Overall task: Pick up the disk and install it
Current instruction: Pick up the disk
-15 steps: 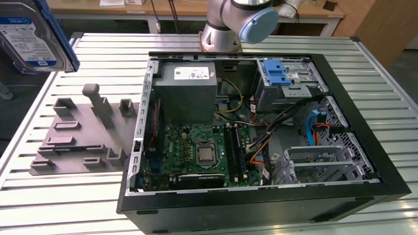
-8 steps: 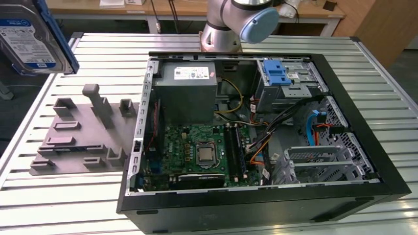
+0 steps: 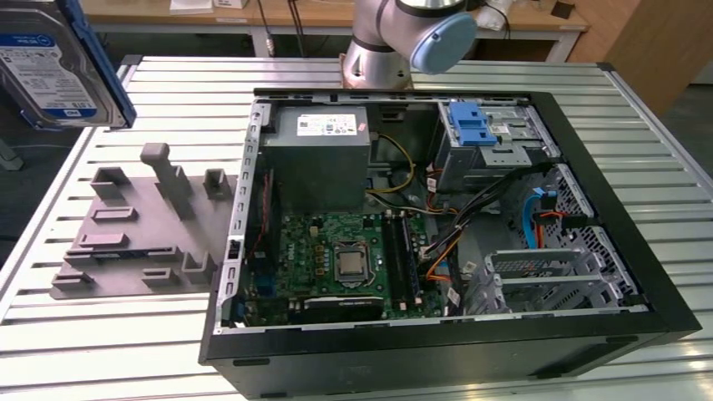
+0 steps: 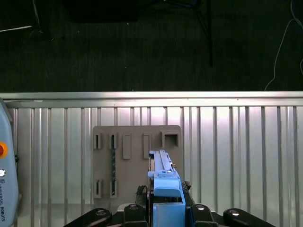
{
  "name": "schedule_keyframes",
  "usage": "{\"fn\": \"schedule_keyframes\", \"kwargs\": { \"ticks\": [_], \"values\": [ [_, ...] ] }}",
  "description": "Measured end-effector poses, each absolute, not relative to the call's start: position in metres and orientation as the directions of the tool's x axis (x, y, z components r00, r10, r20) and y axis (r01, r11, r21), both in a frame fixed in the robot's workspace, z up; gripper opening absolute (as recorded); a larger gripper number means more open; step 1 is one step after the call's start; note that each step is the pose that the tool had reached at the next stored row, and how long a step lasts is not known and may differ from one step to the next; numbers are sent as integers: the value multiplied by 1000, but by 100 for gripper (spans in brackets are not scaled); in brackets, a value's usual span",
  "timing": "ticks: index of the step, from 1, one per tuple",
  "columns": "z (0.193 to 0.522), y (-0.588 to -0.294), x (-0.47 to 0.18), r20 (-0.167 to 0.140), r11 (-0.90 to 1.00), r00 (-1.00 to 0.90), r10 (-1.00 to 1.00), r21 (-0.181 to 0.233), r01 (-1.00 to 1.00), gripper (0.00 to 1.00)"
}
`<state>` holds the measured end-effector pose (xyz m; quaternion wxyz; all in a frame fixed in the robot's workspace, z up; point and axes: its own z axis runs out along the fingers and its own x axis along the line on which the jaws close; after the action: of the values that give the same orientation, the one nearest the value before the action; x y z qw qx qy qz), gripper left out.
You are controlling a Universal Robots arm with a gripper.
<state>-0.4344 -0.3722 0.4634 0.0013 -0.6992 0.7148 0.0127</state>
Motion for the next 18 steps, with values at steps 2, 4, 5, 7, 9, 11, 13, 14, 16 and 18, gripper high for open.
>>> {"fn": "schedule_keyframes", "kwargs": {
  "ticks": [2, 4, 5, 7, 9, 11, 13, 14, 16, 18],
  "values": [
    [465, -372, -434, -20, 22, -22, -1000, 16, -1000, 36],
    [467, -373, -433, -20, 22, -22, -1000, 16, -1000, 36],
    [468, -373, -432, -20, 22, -22, -1000, 17, -1000, 36],
    [469, -373, -428, -20, 22, -22, -1000, 19, -1000, 36],
    [470, -373, -423, -20, 22, -22, -1000, 22, -1000, 36],
    [470, -373, -419, -20, 22, -22, -1000, 25, -999, 36],
    [470, -373, -414, -19, 22, -22, -1000, 27, -999, 36],
    [470, -374, -413, -19, 22, -22, -1000, 28, -999, 36],
    [470, -374, -410, -19, 22, -22, -1000, 30, -999, 36],
    [470, -374, -406, -19, 22, -22, -1000, 32, -999, 36]
  ]
}}
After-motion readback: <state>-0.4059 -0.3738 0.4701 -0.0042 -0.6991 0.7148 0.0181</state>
